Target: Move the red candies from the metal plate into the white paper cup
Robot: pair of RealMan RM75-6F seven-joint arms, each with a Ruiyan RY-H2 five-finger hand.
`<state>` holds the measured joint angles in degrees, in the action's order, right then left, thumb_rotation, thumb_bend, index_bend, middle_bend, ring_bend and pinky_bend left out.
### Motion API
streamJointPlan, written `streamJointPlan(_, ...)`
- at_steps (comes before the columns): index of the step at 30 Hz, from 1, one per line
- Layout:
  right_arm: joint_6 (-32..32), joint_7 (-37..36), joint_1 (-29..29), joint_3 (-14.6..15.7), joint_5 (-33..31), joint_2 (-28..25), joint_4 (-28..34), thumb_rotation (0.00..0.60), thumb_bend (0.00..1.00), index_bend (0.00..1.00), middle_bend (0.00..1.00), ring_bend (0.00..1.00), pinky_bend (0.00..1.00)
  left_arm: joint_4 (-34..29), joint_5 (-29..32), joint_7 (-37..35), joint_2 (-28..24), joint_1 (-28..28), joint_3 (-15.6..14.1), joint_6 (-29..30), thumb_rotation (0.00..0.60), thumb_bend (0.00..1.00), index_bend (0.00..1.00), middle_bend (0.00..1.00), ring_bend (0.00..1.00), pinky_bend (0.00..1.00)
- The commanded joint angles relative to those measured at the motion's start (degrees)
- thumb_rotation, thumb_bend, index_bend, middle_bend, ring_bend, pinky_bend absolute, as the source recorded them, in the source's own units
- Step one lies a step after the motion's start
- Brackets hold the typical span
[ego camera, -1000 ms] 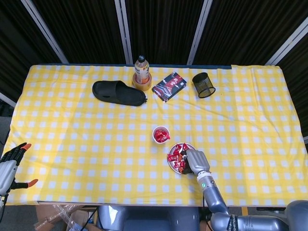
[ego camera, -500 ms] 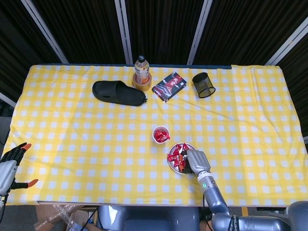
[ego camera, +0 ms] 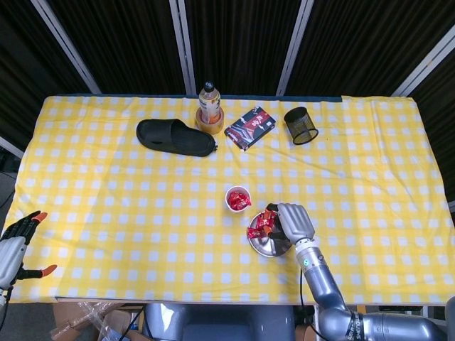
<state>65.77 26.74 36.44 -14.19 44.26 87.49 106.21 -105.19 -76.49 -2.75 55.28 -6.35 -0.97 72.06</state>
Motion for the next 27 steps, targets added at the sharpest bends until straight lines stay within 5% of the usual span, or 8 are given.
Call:
streamJointPlan(1, -0.2, 0.8, 1.9, -2.4, -0.4, -0.9, 1.0, 0.600, 0.45, 0.56, 0.93, 0.90, 0.83, 0.0, 0.2, 0.0, 0.0, 0.0, 0.0, -0.1, 0.600, 0.05, 0.00, 0.00, 0.00, 0.00)
streamJointPlan(14, -2.5, 2.3, 9.5, -7.6, -7.1, 3.1, -5.7, 0.600, 0.45, 0.56, 0.93, 0.90, 0.83, -0.4, 1.2, -1.1, -0.5, -0.3, 0.3, -1.1, 0.600, 0.05, 0.00, 0.00, 0.00, 0.00)
streamJointPlan(27, -3.5, 2.8, 12.0, -5.7, -9.6, 6.3, -11.1, 0.600, 0.45, 0.56, 0.93, 0.90, 0.83, -0.6, 1.4, -1.9, -1.1, -0.5, 0.2, -1.8, 0.600, 0.05, 0.00, 0.00, 0.00, 0.00)
